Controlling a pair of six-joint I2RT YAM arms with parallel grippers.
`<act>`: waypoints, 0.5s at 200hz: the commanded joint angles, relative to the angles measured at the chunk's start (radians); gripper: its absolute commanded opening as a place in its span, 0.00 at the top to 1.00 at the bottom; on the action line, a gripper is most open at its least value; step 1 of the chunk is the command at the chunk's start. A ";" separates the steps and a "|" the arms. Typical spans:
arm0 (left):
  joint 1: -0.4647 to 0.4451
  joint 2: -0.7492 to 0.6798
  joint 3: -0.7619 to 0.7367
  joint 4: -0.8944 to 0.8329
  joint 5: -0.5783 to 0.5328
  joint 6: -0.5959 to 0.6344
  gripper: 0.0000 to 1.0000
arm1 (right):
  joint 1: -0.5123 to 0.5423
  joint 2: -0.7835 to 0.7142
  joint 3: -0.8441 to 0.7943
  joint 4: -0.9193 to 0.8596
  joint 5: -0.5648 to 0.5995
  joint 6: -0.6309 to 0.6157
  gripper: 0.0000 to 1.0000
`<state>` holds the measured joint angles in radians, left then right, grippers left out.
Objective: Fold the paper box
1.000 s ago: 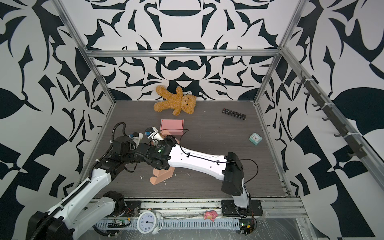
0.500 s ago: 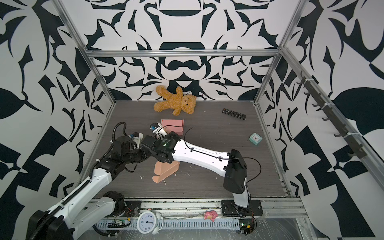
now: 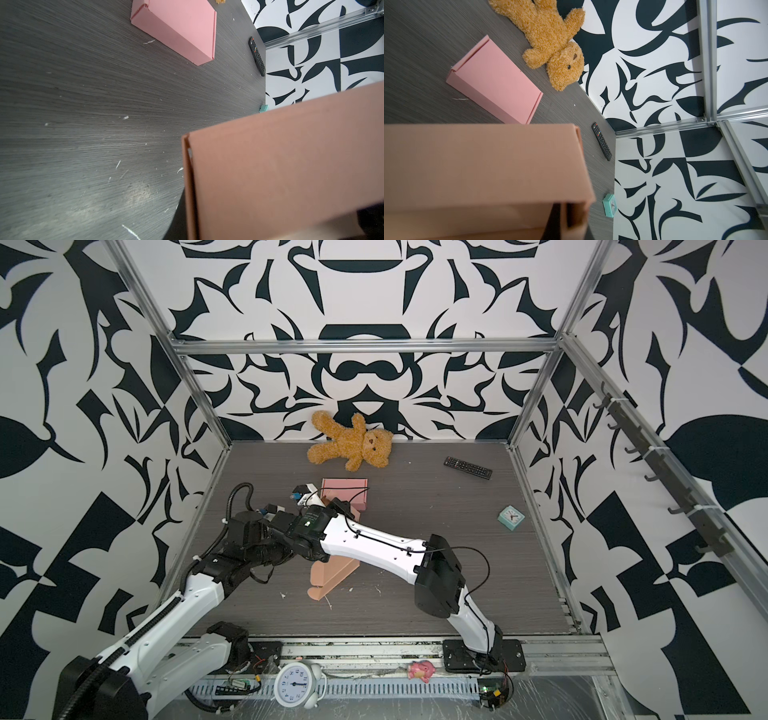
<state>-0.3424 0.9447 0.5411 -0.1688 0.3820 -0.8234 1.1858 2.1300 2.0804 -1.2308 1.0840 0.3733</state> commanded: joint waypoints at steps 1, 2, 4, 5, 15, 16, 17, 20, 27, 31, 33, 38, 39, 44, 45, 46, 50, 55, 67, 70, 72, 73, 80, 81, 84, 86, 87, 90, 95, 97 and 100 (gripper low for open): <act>-0.010 -0.006 0.057 0.070 0.061 0.000 0.88 | 0.008 0.007 0.036 -0.095 0.053 0.033 0.98; -0.010 -0.006 0.058 0.070 0.061 0.001 0.88 | 0.007 0.006 0.036 -0.095 0.053 0.033 0.98; -0.010 -0.006 0.058 0.071 0.061 0.001 0.88 | 0.008 0.006 0.036 -0.095 0.053 0.035 0.98; -0.009 -0.006 0.058 0.070 0.061 0.000 0.88 | 0.007 0.006 0.036 -0.094 0.053 0.036 0.98; -0.010 -0.007 0.058 0.075 0.061 -0.002 0.88 | 0.009 0.004 0.036 -0.090 0.053 0.037 0.99; -0.010 -0.007 0.057 0.075 0.061 -0.003 0.88 | 0.008 0.004 0.036 -0.088 0.053 0.037 0.99; -0.010 -0.007 0.057 0.075 0.062 -0.002 0.88 | 0.009 0.003 0.036 -0.087 0.053 0.037 0.99; -0.010 -0.006 0.057 0.076 0.062 -0.003 0.88 | 0.008 0.002 0.035 -0.085 0.051 0.037 0.99; -0.011 -0.004 0.059 0.077 0.064 -0.003 0.88 | 0.010 0.001 0.037 -0.076 0.040 0.036 0.98; -0.012 -0.003 0.058 0.078 0.065 -0.003 0.88 | 0.010 -0.002 0.036 -0.068 0.026 0.037 0.98; -0.010 -0.003 0.057 0.078 0.066 -0.003 0.88 | 0.009 -0.004 0.034 -0.063 0.019 0.038 0.98; -0.011 -0.002 0.057 0.080 0.067 -0.003 0.88 | 0.009 -0.013 0.026 -0.045 0.000 0.039 0.96; -0.010 -0.001 0.057 0.080 0.067 -0.002 0.88 | 0.009 -0.014 0.023 -0.041 -0.004 0.038 0.96; -0.011 -0.001 0.057 0.080 0.068 -0.002 0.88 | 0.010 -0.027 0.008 -0.013 -0.022 0.033 0.95; -0.012 -0.001 0.056 0.080 0.068 -0.002 0.88 | 0.010 -0.030 0.005 -0.007 -0.027 0.031 0.94; -0.011 -0.001 0.057 0.080 0.068 -0.002 0.88 | 0.011 -0.032 0.002 -0.002 -0.031 0.031 0.94; -0.010 -0.001 0.056 0.080 0.067 -0.001 0.88 | 0.010 -0.041 -0.006 0.015 -0.042 0.026 0.93; -0.010 -0.002 0.053 0.081 0.067 -0.001 0.88 | 0.009 -0.057 -0.027 0.041 -0.060 0.021 0.92; -0.010 -0.003 0.051 0.084 0.066 0.000 0.88 | 0.010 -0.090 -0.071 0.104 -0.081 0.004 0.89; -0.010 -0.004 0.051 0.084 0.065 -0.001 0.88 | 0.010 -0.097 -0.076 0.114 -0.083 0.001 0.89; -0.012 -0.004 0.050 0.084 0.065 -0.002 0.88 | 0.010 -0.101 -0.081 0.118 -0.084 -0.001 0.89; -0.011 -0.004 0.050 0.084 0.064 -0.002 0.88 | 0.010 -0.102 -0.083 0.120 -0.084 -0.001 0.89; -0.011 -0.004 0.049 0.085 0.064 0.000 0.88 | 0.010 -0.107 -0.087 0.121 -0.082 -0.002 0.89; -0.011 -0.006 0.049 0.085 0.064 0.000 0.88 | 0.009 -0.108 -0.087 0.122 -0.082 -0.001 0.88; -0.011 -0.005 0.048 0.086 0.063 0.000 0.88 | 0.010 -0.108 -0.084 0.119 -0.079 0.000 0.88; -0.011 -0.005 0.048 0.086 0.063 0.000 0.88 | 0.010 -0.107 -0.084 0.116 -0.080 0.000 0.88; -0.011 -0.004 0.048 0.086 0.062 0.000 0.88 | 0.009 -0.107 -0.083 0.114 -0.079 0.000 0.88; -0.011 -0.004 0.048 0.085 0.063 0.000 0.88 | 0.011 -0.107 -0.082 0.111 -0.078 0.002 0.88; -0.011 -0.003 0.047 0.087 0.063 0.001 0.88 | 0.009 -0.104 -0.078 0.102 -0.075 0.007 0.88; -0.010 -0.002 0.046 0.087 0.063 0.001 0.88 | 0.010 -0.104 -0.077 0.099 -0.075 0.008 0.88; -0.011 -0.001 0.047 0.087 0.062 0.002 0.88 | 0.011 -0.102 -0.076 0.096 -0.074 0.011 0.88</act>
<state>-0.3450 0.9512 0.5461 -0.1513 0.3939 -0.8303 1.1896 2.0548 2.0068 -1.1713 1.0447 0.3817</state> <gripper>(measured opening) 0.123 0.118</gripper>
